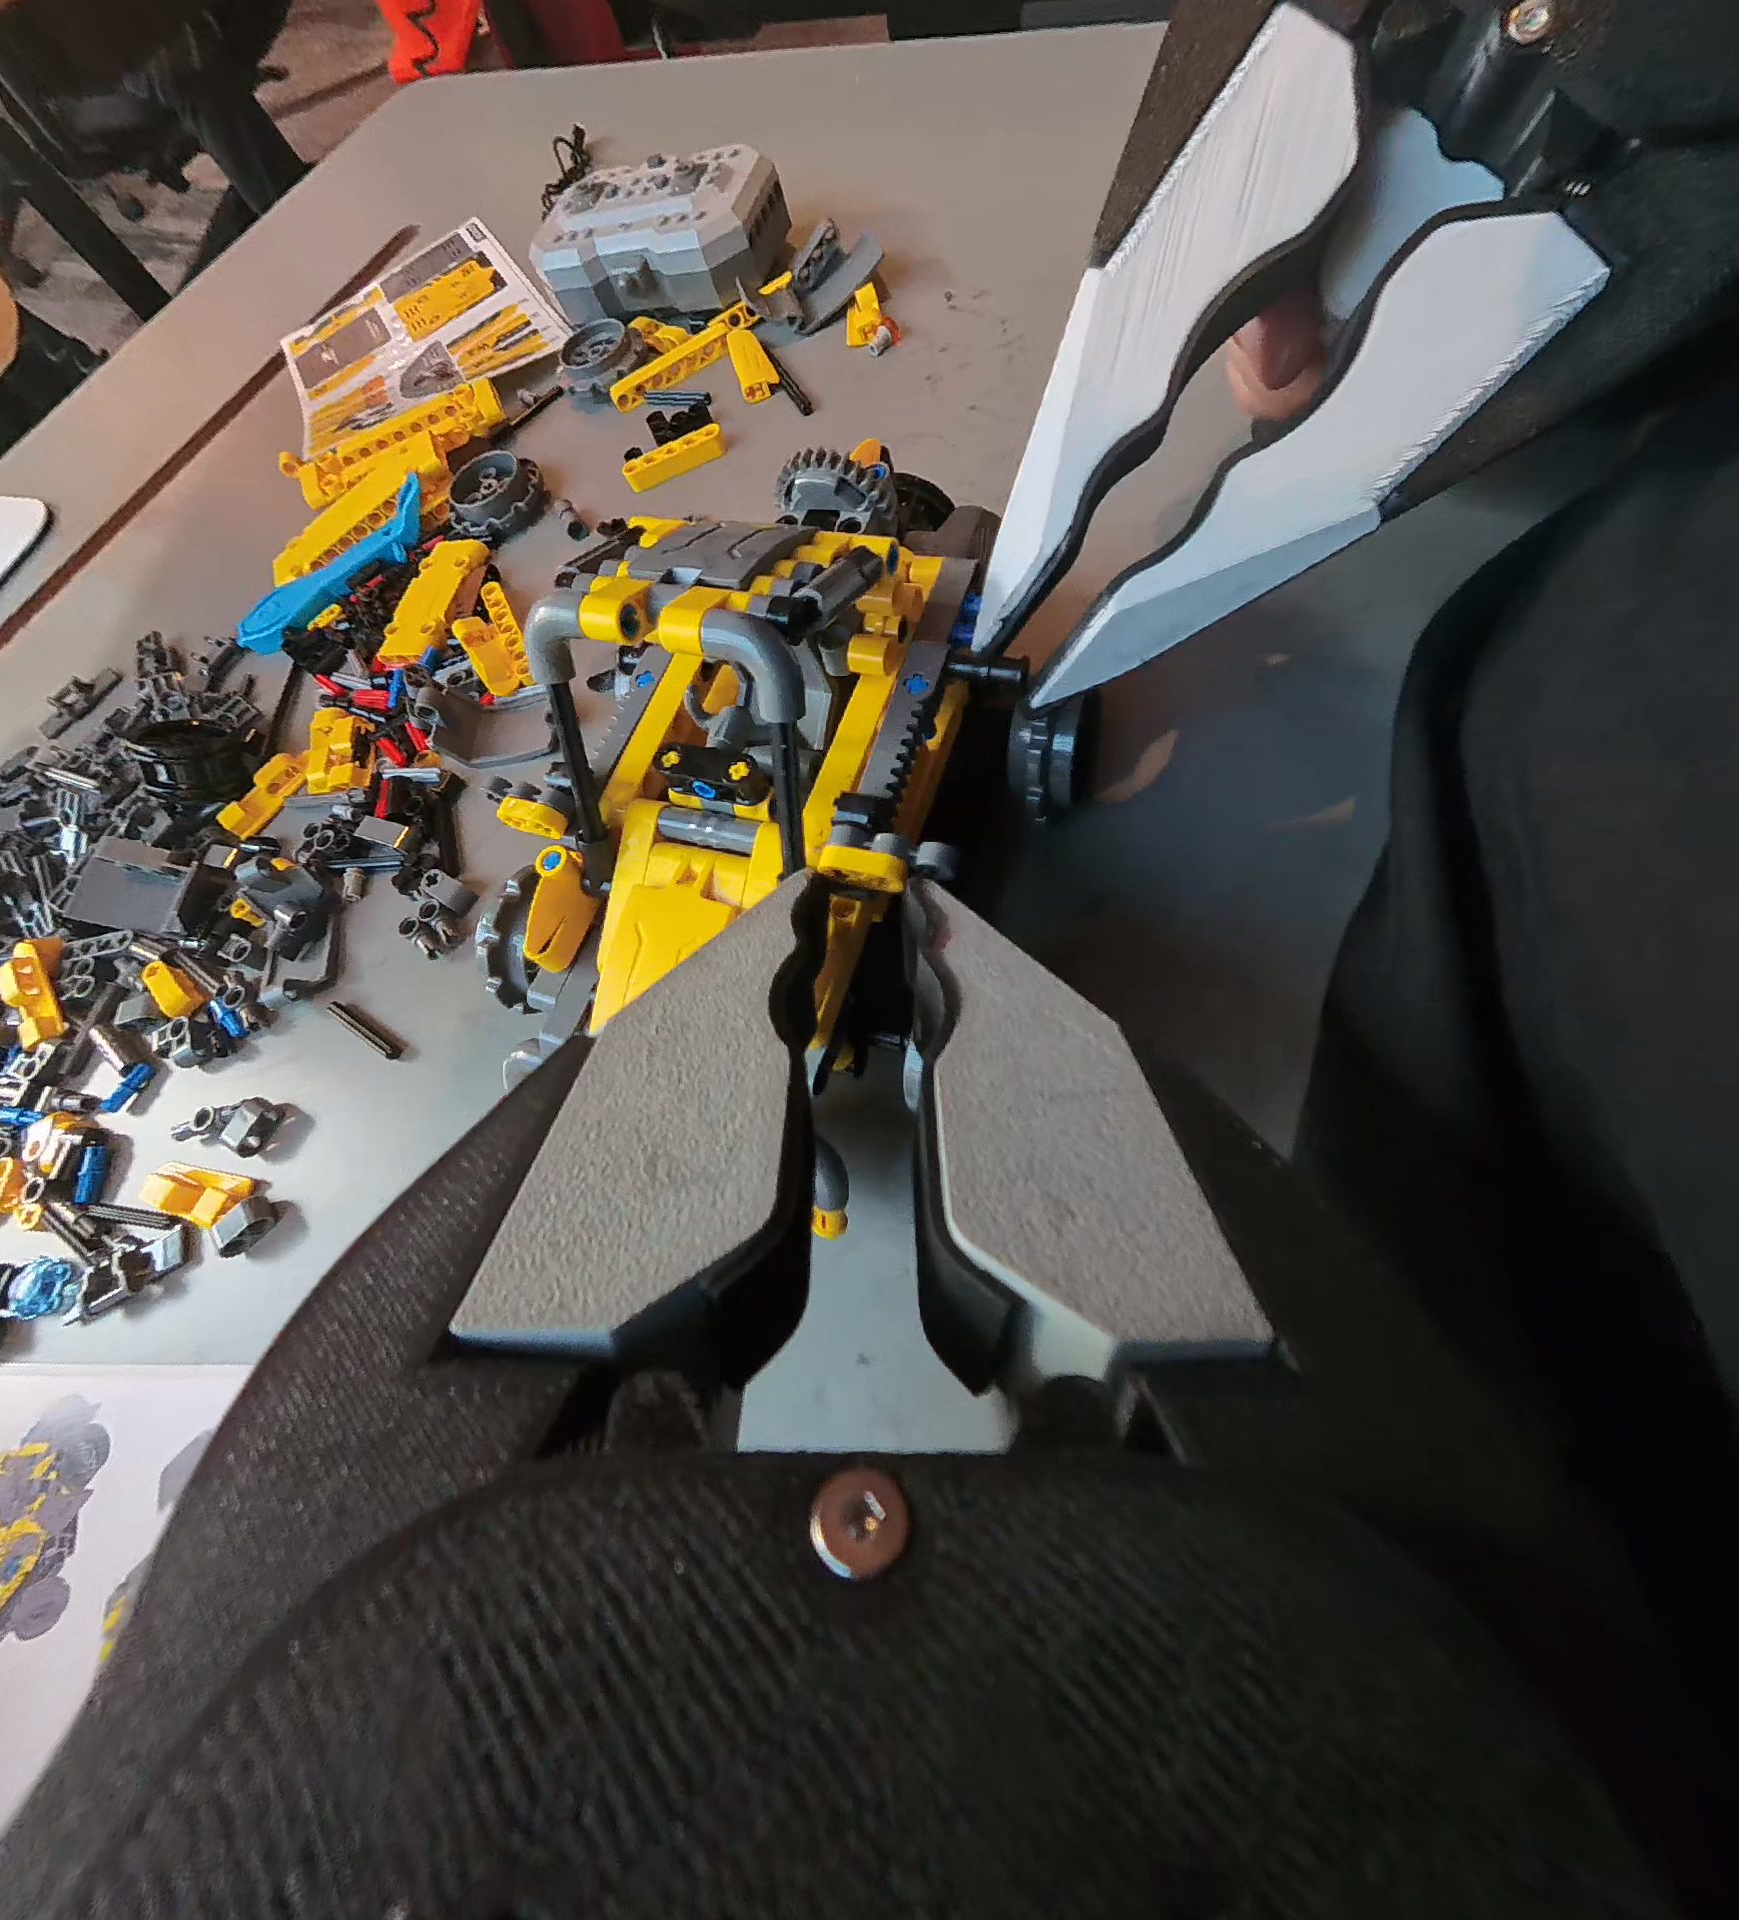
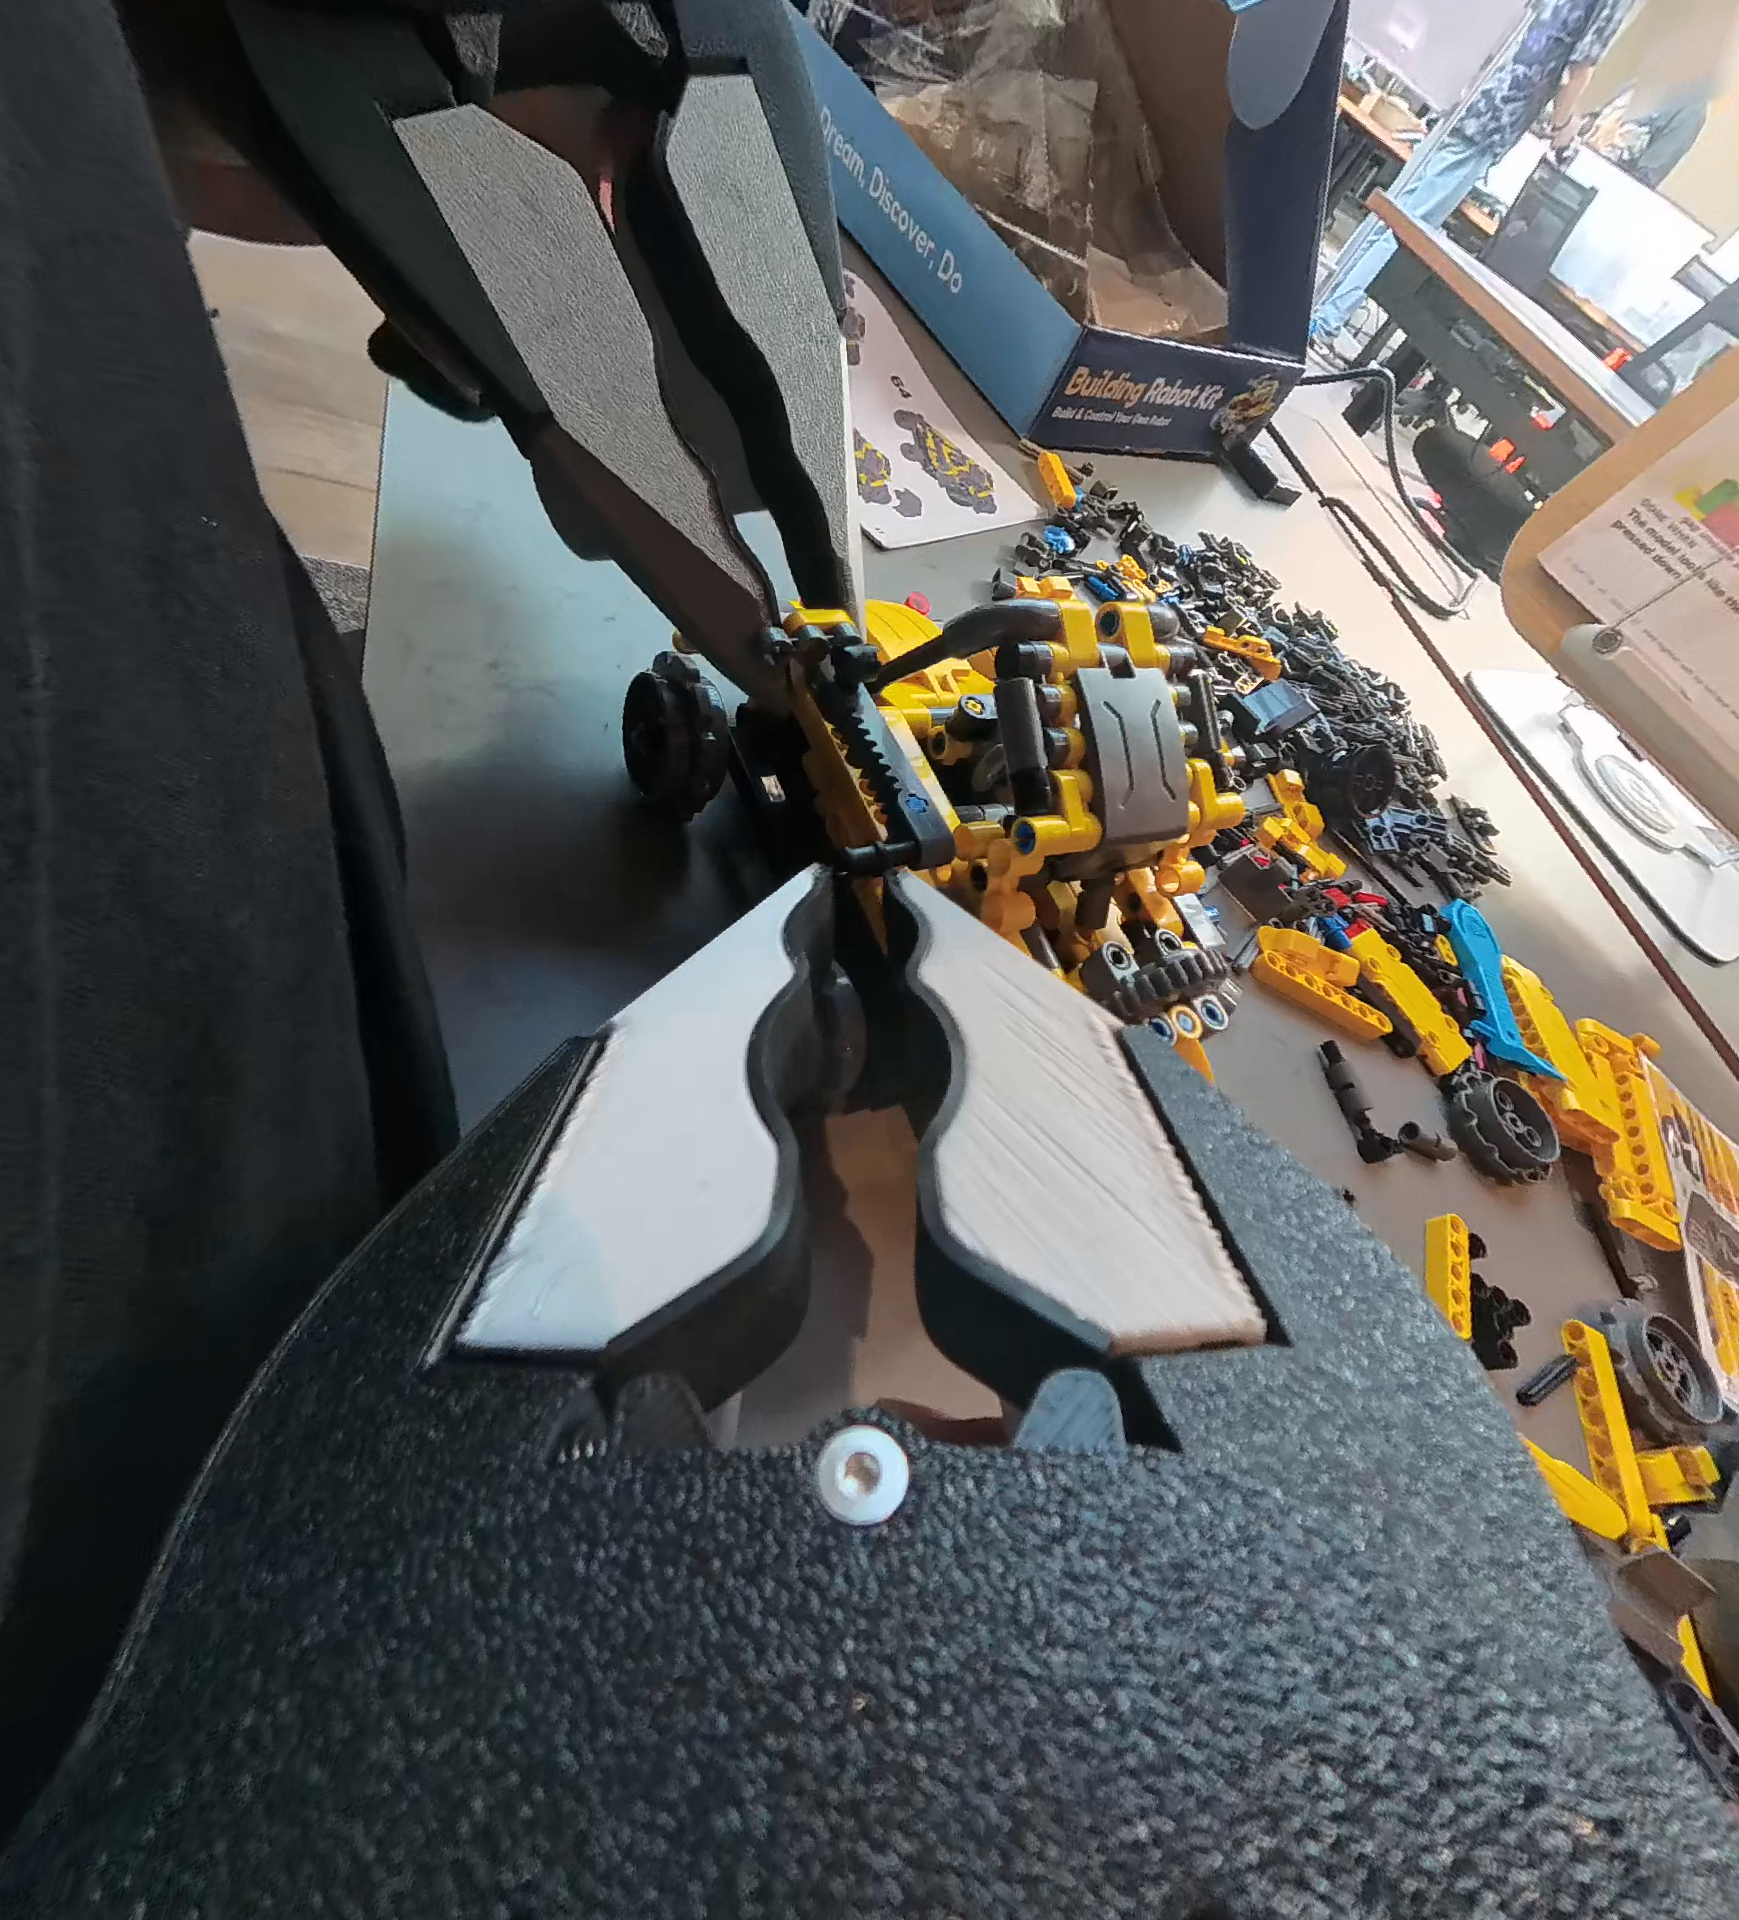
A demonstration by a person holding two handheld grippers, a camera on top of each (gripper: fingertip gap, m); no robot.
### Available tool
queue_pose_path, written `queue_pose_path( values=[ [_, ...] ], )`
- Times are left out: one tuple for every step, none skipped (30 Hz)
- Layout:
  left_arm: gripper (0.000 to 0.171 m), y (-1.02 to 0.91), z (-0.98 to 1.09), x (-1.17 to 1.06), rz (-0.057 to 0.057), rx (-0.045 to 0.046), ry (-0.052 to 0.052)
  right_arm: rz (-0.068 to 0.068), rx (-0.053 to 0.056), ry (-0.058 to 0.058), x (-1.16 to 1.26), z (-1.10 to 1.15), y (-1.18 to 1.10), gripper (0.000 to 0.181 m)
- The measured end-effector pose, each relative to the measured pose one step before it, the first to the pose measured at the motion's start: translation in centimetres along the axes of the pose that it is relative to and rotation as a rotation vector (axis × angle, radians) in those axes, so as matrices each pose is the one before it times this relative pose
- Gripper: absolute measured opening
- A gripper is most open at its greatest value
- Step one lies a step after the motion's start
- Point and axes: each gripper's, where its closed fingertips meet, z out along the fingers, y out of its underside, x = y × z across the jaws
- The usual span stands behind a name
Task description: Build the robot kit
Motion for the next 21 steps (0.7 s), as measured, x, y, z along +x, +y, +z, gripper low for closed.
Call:
queue_pose_path(
  values=[
    [0.012, -0.026, 0.015, -0.052, -0.0118, 0.00413, 0.0084, 0.0018, -0.0038, 0.0048, 0.102, 0.060, 0.001, 0.008],
    [0.012, -0.002, 0.038, -0.054, -0.0055, 0.00147, 0.0061, 0.0011, -0.0045, 0.0108, 0.169, 0.072, 0.017, 0.008],
    [0.013, -0.006, 0.056, -0.086, 0.0068, 0.00241, 0.0018, 0.0026, -0.0111, 0.0089, 0.146, 0.102, 0.105, 0.008],
    [0.013, 0.012, 0.070, -0.150, 0.0146, 0.00386, -0.0040, 0.0067, -0.0054, 0.0055, 0.098, 0.066, -0.010, 0.008],
    [0.013, 0.029, 0.063, -0.120, 0.0130, 0.00499, -0.0032, 0.0132, -0.0043, 0.0018, 0.053, 0.044, -0.049, 0.008],
    [0.015, -0.021, 0.021, -0.074, 0.0049, 0.00673, -0.0010, 0.0172, -0.0015, 0.0004, 0.050, 0.000, -0.112, 0.008],
    [0.017, -0.088, -0.016, -0.076, -0.0023, 0.01098, -0.0020, 0.0198, 0.0039, 0.0037, 0.091, -0.051, -0.215, 0.008],
    [0.016, -0.089, -0.048, -0.093, -0.0039, 0.01433, -0.0037, 0.0209, 0.0029, 0.0025, 0.076, -0.054, -0.200, 0.008],
    [0.015, 0.006, -0.044, -0.117, -0.0040, 0.01027, -0.0026, 0.0195, -0.0011, -0.0005, 0.013, -0.035, -0.145, 0.008],
    [0.010, 0.031, -0.061, -0.114, -0.0047, 0.00600, 0.0000, 0.0138, -0.0013, 0.0061, 0.073, -0.031, -0.114, 0.008],
    [0.010, -0.054, -0.079, -0.042, -0.0076, 0.00723, 0.0043, 0.0117, 0.0005, 0.0068, 0.055, -0.013, -0.133, 0.008],
    [0.010, -0.089, -0.118, 0.008, -0.0066, 0.00650, 0.0048, 0.0129, -0.0041, 0.0060, 0.004, 0.014, -0.071, 0.007],
    [0.012, -0.092, -0.131, 0.020, 0.0003, 0.00622, 0.0026, 0.0118, -0.0112, 0.0103, 0.056, 0.020, 0.022, 0.005],
    [0.018, -0.030, -0.101, -0.021, 0.0060, 0.00262, -0.0016, 0.0102, -0.0069, 0.0085, -0.003, -0.012, -0.004, 0.001],
    [0.023, -0.038, -0.059, -0.008, 0.0133, 0.00384, -0.0048, 0.0132, 0.0017, 0.0055, -0.040, -0.002, -0.106, 0.001],
    [0.022, -0.093, 0.014, -0.051, 0.0241, 0.01127, -0.0117, 0.0133, -0.0030, 0.0005, -0.101, 0.071, -0.026, 0.001],
    [0.022, 0.045, 0.168, -0.036, 0.0353, 0.00963, -0.0124, 0.0131, -0.0141, 0.0035, -0.043, 0.186, 0.173, 0.001],
    [0.023, 0.278, 0.267, 0.108, 0.0358, -0.00287, -0.0020, 0.0068, -0.0251, 0.0157, 0.142, 0.214, 0.390, 0.002],
    [0.023, 0.199, 0.203, 0.071, 0.0201, -0.00364, -0.0047, -0.0080, -0.0126, 0.0202, 0.157, 0.135, 0.266, 0.002],
    [0.022, 0.035, 0.062, 0.011, 0.0112, 0.00598, -0.0100, -0.0130, -0.0029, 0.0164, 0.069, 0.087, 0.173, 0.001],
    [0.022, 0.001, -0.008, 0.060, 0.0065, 0.00495, -0.0041, -0.0056, -0.0127, 0.0063, -0.068, 0.125, 0.309, 0.001]
  ],
)
